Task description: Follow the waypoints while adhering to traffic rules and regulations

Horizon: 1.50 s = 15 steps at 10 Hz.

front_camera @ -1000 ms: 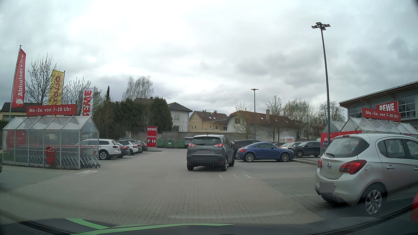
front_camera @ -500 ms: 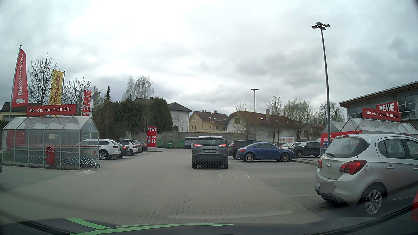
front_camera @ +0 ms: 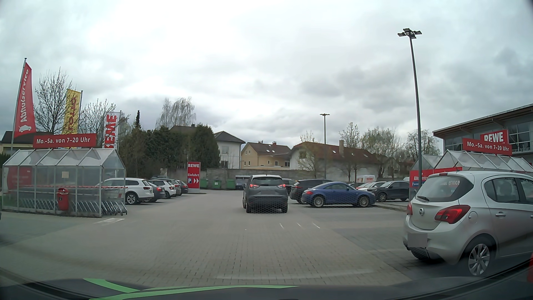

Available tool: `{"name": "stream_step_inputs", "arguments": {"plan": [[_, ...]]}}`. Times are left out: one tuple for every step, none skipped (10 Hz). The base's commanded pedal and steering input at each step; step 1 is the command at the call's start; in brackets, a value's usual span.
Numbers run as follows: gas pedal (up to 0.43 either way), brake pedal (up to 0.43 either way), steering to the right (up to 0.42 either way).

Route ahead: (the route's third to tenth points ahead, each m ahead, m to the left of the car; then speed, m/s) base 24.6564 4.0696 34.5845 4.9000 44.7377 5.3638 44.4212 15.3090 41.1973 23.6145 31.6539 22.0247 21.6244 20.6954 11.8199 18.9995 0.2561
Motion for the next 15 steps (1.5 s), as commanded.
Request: {"name": "stream_step_inputs", "arguments": {"plan": [[0.000, 0.000, -0.003], [0.000, 0.000, -0.003], [0.000, 0.000, -0.003], [0.000, 0.000, -0.003], [0.000, 0.000, -0.003], [0.000, 0.000, -0.003], [0.000, 0.000, -0.003], [0.000, 0.000, -0.003], [0.000, 0.000, -0.003], [0.000, 0.000, -0.003], [0.000, 0.000, -0.003], [0.000, 0.000, -0.003], [0.000, 0.000, -0.003], [0.000, 0.000, -0.003], [0.000, 0.000, -0.003]]}}
